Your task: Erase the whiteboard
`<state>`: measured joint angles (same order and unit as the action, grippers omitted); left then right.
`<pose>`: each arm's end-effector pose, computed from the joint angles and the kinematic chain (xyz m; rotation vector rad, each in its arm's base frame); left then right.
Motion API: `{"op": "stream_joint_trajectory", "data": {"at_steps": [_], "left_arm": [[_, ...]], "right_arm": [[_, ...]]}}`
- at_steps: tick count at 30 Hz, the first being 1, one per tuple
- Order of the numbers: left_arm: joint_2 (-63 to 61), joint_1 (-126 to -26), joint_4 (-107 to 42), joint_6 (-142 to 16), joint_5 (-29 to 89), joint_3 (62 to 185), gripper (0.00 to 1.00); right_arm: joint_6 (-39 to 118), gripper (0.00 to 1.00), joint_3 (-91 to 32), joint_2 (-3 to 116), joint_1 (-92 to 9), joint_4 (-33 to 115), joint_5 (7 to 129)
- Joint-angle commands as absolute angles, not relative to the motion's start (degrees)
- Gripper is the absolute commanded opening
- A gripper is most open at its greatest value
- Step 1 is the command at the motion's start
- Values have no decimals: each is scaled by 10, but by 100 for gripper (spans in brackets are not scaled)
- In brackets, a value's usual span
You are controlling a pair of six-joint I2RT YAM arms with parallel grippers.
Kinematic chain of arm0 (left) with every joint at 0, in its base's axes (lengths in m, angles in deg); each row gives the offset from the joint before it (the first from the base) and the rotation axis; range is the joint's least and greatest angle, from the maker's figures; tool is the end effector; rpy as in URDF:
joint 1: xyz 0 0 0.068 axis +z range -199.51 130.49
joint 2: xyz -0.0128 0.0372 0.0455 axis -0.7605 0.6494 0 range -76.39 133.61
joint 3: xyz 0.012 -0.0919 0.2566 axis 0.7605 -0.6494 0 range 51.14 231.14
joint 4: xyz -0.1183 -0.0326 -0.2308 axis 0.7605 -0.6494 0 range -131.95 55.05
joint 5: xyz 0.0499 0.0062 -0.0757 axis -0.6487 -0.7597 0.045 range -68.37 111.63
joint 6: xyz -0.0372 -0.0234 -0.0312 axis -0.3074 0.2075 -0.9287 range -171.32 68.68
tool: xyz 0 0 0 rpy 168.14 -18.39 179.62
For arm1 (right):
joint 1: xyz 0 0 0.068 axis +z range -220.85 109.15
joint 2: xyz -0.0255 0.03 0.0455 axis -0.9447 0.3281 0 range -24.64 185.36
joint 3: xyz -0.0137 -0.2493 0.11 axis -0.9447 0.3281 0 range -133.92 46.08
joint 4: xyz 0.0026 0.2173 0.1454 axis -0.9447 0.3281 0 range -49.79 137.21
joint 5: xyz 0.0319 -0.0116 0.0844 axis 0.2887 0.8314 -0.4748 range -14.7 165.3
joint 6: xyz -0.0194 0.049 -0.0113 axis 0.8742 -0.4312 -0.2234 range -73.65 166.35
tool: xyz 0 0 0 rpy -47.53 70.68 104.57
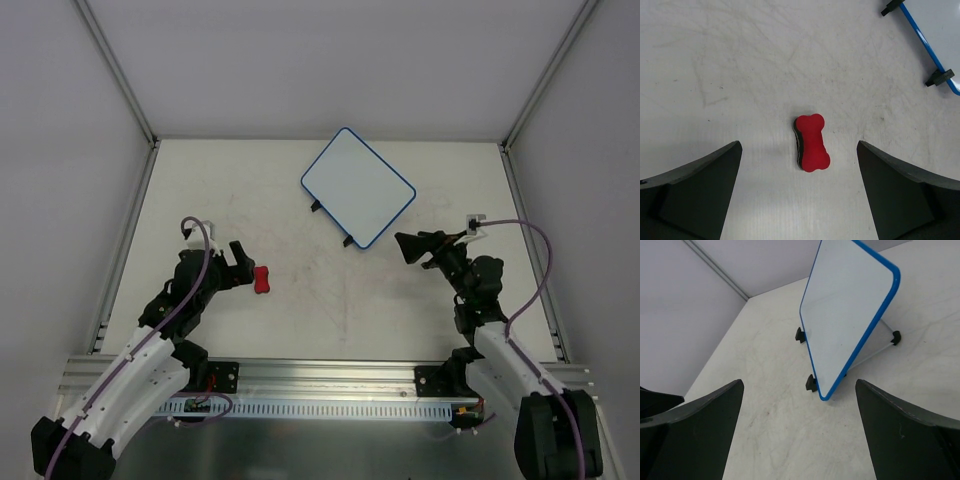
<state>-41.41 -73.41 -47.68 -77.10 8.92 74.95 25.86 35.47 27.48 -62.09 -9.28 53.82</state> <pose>0.1448 -0.0557 0.2323 -0.1766 1.9854 -0.3426 0.1830 0.0414 0.2193 -0.1657 1.4682 0.6841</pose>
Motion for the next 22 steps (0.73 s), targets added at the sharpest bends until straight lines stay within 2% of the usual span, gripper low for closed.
{"op": "stream_joint_trajectory", "data": {"at_steps": [1, 5, 12, 22], "left_arm": [[-447, -731, -463, -753, 78, 740, 99], [-466, -731, -463, -753, 78, 736, 99], [-477, -730, -464, -753, 79, 729, 99], [-472, -731, -462, -754, 75, 729, 99]], "right_arm": [[325, 99, 331, 170, -614, 108, 600], [354, 99, 335, 75, -614, 228, 639], [377, 99, 405, -33, -614, 250, 651], [373, 99, 395, -37, -614, 271, 672]]}}
